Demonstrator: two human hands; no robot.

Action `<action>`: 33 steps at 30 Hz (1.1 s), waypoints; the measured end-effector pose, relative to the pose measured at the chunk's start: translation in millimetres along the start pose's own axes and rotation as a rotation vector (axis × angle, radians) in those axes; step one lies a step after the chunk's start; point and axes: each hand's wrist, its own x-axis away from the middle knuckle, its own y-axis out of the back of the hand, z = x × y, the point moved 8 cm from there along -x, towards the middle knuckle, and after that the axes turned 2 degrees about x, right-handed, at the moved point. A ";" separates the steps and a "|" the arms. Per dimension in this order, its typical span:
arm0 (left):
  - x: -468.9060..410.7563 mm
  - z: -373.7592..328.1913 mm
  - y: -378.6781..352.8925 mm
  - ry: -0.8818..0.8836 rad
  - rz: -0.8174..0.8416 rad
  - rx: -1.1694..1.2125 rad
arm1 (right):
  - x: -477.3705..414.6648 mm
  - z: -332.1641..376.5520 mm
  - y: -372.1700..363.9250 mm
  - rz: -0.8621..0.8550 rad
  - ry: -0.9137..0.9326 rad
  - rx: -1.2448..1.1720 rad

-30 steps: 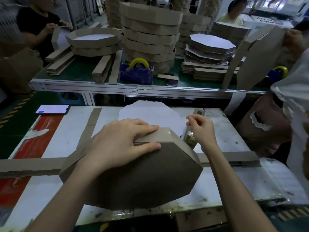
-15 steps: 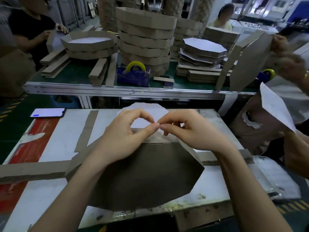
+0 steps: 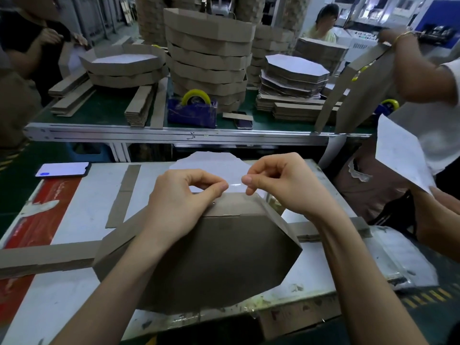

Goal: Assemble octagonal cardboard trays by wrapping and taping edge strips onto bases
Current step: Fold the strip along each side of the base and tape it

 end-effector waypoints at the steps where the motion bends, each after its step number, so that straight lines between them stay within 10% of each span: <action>1: 0.3 -1.1 -3.6 0.004 0.019 -0.013 | -0.6 -3.9 1.9 -0.018 -0.029 0.011; 14: 9.9 -18.2 -22.3 -0.355 0.305 -0.519 | 15.6 -47.1 12.2 0.051 -0.285 -0.129; 33: 11.4 -15.9 -28.6 -0.431 0.366 -0.608 | 14.5 -52.7 -4.1 0.182 -0.307 -0.091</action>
